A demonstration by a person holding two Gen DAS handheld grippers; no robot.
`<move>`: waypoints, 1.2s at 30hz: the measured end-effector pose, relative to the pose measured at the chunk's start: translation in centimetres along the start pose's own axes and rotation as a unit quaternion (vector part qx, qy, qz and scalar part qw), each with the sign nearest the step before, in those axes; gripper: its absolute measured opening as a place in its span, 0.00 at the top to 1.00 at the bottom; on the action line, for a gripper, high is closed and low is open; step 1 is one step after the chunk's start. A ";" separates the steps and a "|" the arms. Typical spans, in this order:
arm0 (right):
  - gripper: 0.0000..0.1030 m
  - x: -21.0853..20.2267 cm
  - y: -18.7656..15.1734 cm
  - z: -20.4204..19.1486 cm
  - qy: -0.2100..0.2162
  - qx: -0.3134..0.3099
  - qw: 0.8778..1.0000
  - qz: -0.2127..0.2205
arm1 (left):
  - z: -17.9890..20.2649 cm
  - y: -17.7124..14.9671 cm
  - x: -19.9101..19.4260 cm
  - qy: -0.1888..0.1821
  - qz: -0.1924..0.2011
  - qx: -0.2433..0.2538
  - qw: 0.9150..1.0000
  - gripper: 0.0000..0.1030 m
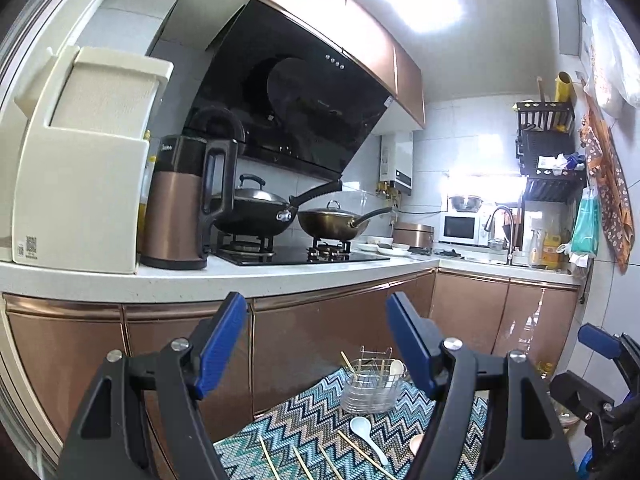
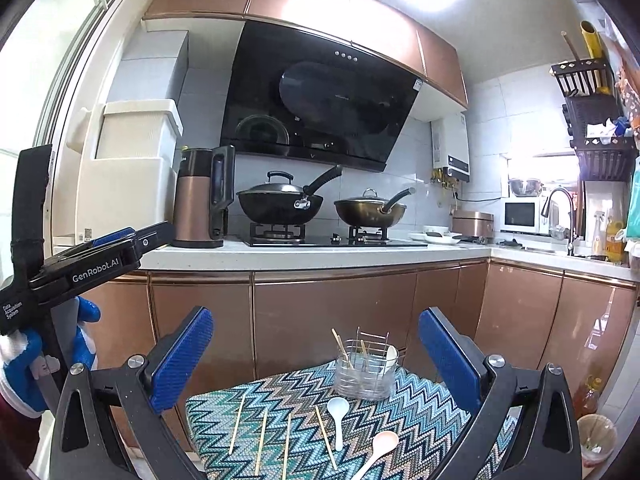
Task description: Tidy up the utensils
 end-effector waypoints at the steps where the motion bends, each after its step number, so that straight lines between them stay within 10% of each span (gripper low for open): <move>1: 0.00 -0.1 0.1 0.1 -0.001 -0.001 1.000 0.001 | 0.1 0.1 -0.1 0.001 0.002 0.001 1.000 0.31; 20: 0.00 5.0 -2.8 2.5 -0.003 0.004 0.999 -0.046 | 1.0 -3.8 4.5 0.011 -0.020 0.012 1.000 0.31; 29: 0.00 10.4 -6.8 4.2 0.012 0.021 0.993 -0.118 | -0.4 -8.2 10.7 0.018 -0.125 -0.005 0.992 0.31; 36: 0.04 16.0 -11.5 5.9 0.050 0.053 0.975 -0.210 | -1.8 -13.5 16.1 -0.005 -0.249 -0.035 0.968 0.31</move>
Point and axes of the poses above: each gripper's, at about its wrist camera, not at the fingertips, and x roughly the way its jaws point, z to its right, y to its top, the point moved 1 cm from there along x, roughly the way its jaws point, and after that the axes turned 4 degrees about z, right-handed, at the moved point
